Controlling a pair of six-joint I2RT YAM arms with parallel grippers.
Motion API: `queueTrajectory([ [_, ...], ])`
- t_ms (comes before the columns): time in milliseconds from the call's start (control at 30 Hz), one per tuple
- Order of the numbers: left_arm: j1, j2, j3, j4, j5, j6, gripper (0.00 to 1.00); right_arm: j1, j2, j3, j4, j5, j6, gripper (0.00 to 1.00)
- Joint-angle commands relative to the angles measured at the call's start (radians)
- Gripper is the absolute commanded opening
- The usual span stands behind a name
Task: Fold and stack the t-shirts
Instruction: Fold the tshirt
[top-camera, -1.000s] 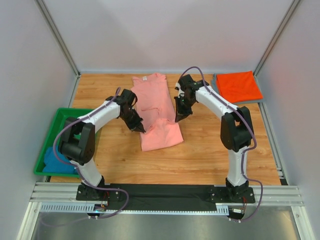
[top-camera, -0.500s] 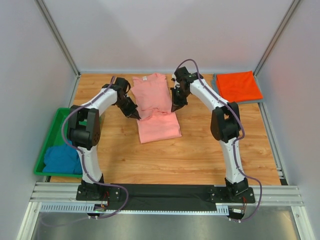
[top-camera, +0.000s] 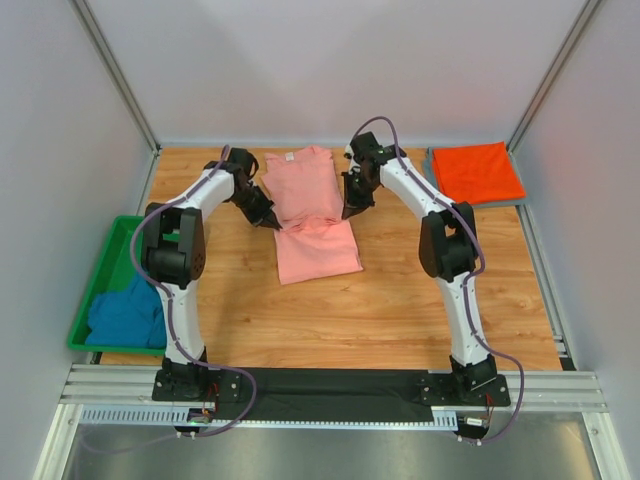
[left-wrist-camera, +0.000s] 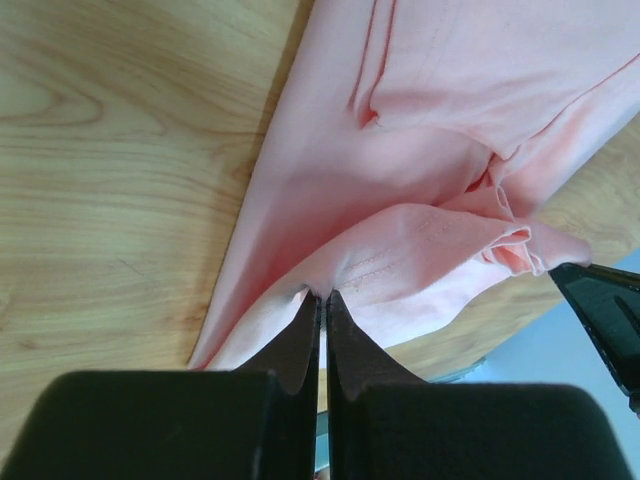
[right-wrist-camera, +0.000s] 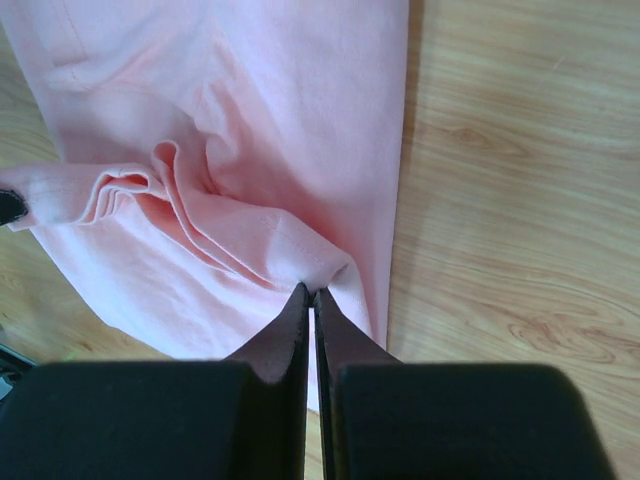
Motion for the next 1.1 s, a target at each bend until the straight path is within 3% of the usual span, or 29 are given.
queueTrajectory([
  [0,0.019,0.011,0.040,-0.012,0.016,0.011,0.00,-0.008,0.019,0.064,0.046,0.000,-0.004,0.00],
  [267,0.034,0.057,0.077,-0.036,0.022,0.008,0.00,-0.025,0.052,0.112,0.056,-0.006,0.016,0.00],
  [400,0.039,0.066,0.128,-0.030,0.031,0.035,0.18,-0.031,0.054,0.118,0.063,0.000,0.018,0.04],
  [500,0.039,0.043,0.172,-0.009,0.025,0.072,0.30,-0.041,0.056,0.136,0.055,-0.002,0.025,0.13],
  [533,0.040,0.032,0.184,-0.006,0.015,0.080,0.32,-0.044,0.048,0.141,0.044,0.003,0.025,0.22],
  [633,0.040,0.019,0.233,-0.049,-0.027,0.106,0.35,-0.054,0.004,0.109,0.041,0.007,0.018,0.32],
  [700,0.039,-0.001,0.208,-0.053,-0.042,0.109,0.35,-0.054,-0.027,0.051,0.044,0.020,-0.005,0.32],
  [867,0.026,-0.067,0.074,0.041,-0.035,0.135,0.35,-0.053,-0.110,-0.060,0.046,-0.018,-0.039,0.18],
  [1067,0.023,-0.028,0.013,0.154,0.083,0.147,0.34,-0.051,-0.181,-0.218,0.061,-0.127,-0.059,0.17],
])
